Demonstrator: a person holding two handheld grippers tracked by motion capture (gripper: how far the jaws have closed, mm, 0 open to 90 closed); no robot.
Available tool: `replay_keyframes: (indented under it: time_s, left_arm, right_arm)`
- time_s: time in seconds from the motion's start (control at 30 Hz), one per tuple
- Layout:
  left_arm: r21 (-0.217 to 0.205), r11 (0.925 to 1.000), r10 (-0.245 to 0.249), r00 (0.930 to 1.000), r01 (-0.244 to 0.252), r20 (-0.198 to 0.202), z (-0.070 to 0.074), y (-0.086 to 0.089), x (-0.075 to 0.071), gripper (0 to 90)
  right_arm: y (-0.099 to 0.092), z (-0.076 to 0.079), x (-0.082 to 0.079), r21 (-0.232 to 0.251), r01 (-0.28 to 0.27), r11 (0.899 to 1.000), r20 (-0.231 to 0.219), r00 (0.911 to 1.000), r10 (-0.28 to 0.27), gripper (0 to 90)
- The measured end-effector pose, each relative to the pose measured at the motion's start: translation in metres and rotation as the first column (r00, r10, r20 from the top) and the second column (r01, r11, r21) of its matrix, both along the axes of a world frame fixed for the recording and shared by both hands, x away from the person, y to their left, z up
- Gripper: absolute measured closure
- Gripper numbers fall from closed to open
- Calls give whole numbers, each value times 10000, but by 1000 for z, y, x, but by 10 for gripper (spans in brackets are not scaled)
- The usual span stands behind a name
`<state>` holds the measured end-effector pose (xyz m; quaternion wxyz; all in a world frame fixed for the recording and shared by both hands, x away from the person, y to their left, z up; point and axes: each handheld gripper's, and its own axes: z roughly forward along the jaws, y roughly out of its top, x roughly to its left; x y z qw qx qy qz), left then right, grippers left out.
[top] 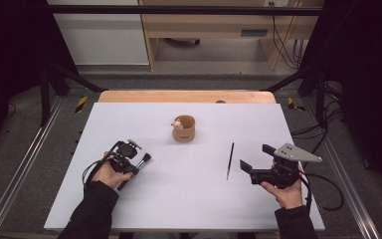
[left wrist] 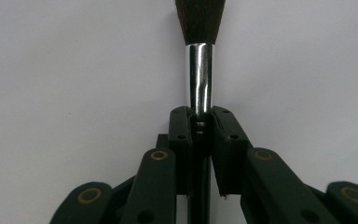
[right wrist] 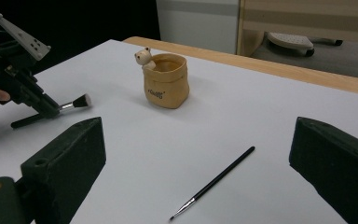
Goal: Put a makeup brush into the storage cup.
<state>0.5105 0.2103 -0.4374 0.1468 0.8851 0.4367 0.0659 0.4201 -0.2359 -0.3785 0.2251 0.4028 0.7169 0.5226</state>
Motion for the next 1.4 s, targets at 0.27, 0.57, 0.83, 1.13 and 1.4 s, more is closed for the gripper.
replay_keyframes:
  time_s: [0.27, 0.57, 0.83, 1.13, 1.4]
  left_arm:
    - [-132, 9997, -213, 9990, 219, 393, 16, -2, -7, 788]
    - [-440, 9982, -365, 9961, 401, 803, 32, -1, -14, 789]
    - [-1175, 9920, -220, 9812, 452, 1920, 50, 0, -24, 789]
    - [-2048, 9782, 330, 9463, 355, 3215, 62, -4, -34, 789]
    - [-2725, 9615, 763, 9175, 360, 3904, 67, -11, -35, 789]
  right_arm:
    - [-1, 1, -1, 4, -24, 10000, 27, 10000, 24, 41]
    - [0, 1, -1, 4, -35, 10000, 38, 10000, 35, 41]
    - [0, 1, -1, 11, -38, 10000, 55, 10000, 38, 41]
    - [0, 2, -1, 34, -31, 10000, 63, 10000, 30, 40]
    - [-1, 2, -2, 62, -34, 10000, 97, 9999, 33, 40]
